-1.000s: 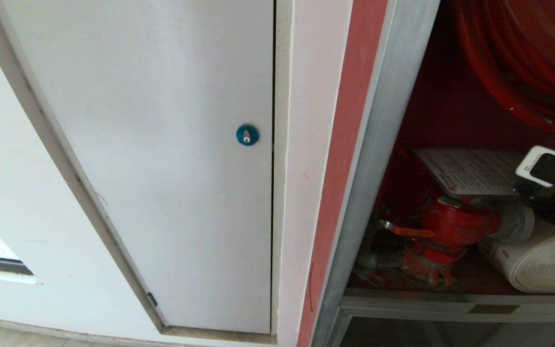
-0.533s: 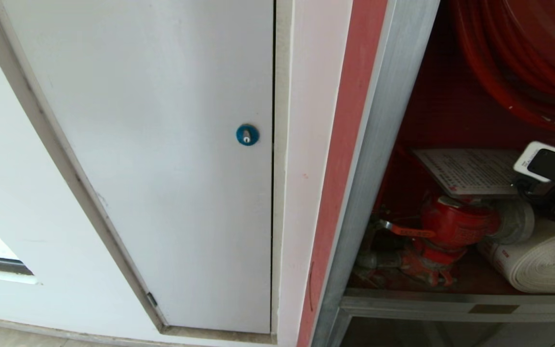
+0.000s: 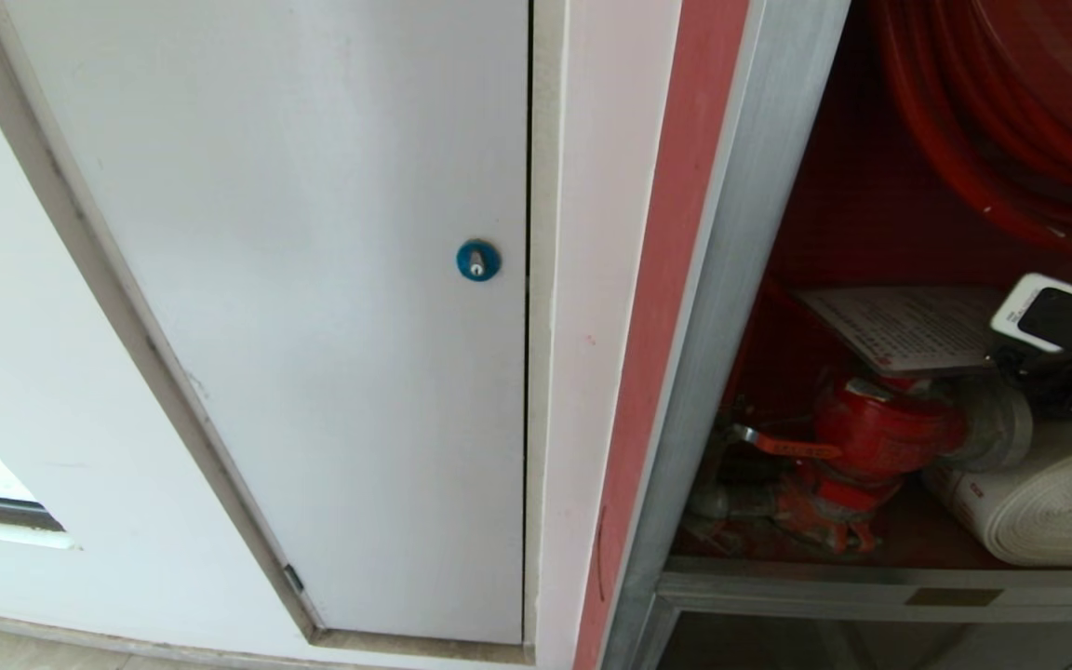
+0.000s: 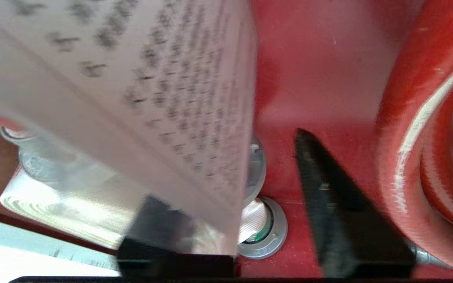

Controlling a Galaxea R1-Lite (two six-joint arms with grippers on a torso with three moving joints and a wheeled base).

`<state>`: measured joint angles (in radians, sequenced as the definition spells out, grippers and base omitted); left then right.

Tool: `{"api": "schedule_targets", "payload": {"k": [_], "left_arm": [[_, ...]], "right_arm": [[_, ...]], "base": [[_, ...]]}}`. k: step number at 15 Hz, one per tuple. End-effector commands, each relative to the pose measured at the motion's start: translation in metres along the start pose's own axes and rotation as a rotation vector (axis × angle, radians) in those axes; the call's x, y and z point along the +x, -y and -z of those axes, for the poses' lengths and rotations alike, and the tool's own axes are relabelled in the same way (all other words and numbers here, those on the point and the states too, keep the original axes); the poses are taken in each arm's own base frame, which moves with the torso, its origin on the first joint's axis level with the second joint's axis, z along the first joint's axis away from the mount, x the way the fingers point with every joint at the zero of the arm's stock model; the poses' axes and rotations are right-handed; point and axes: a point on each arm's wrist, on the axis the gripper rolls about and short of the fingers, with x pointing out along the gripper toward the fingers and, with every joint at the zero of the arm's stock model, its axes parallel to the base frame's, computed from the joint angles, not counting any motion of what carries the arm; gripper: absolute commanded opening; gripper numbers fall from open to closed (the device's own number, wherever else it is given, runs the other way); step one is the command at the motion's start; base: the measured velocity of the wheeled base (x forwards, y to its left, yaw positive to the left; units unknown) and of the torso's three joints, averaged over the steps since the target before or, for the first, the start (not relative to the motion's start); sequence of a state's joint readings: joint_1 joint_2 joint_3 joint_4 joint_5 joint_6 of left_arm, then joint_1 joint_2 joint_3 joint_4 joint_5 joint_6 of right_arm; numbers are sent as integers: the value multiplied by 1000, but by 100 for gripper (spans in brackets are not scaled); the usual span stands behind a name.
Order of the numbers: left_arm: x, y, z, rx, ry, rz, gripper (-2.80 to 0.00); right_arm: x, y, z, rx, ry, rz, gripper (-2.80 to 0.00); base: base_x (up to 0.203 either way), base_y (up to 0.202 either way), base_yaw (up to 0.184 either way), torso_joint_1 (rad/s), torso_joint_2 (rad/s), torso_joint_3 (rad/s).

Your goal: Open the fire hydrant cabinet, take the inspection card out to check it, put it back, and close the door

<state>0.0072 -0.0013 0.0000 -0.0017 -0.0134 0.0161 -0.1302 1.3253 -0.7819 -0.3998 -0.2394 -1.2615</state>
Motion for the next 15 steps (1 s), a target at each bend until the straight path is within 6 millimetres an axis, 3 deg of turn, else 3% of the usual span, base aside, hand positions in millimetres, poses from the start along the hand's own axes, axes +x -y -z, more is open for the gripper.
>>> {"api": "schedule_targets", "payload": {"k": [1, 11, 15], "left_arm": [[0, 0, 0, -1, -1, 0, -280], [0, 0, 0, -1, -2, -1, -280], [0, 0, 0, -1, -2, 0, -280]], "right_arm": [[-3, -1, 1, -7, -2, 0, -280], [-37, -4, 11, 5, 6, 35, -280], [-59, -1, 16, 29, 25, 80, -280]], "base": [[0, 0, 0, 0, 0, 0], [0, 0, 0, 0, 0, 0], [0, 0, 0, 0, 0, 0]]}}
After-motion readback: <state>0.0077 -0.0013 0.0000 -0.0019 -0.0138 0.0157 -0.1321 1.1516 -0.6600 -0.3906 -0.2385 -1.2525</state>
